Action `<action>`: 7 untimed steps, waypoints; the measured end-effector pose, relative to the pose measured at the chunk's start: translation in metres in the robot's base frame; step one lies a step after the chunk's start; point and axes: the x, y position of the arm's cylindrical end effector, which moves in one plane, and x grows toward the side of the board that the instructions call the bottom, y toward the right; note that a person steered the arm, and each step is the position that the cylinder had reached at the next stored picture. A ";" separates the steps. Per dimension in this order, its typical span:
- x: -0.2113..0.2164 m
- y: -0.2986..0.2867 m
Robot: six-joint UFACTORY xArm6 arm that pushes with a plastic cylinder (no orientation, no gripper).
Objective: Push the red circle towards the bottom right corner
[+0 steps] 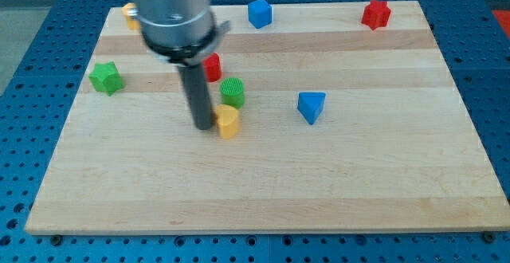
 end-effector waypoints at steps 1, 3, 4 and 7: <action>0.017 0.033; 0.007 0.176; -0.017 0.244; 0.033 0.235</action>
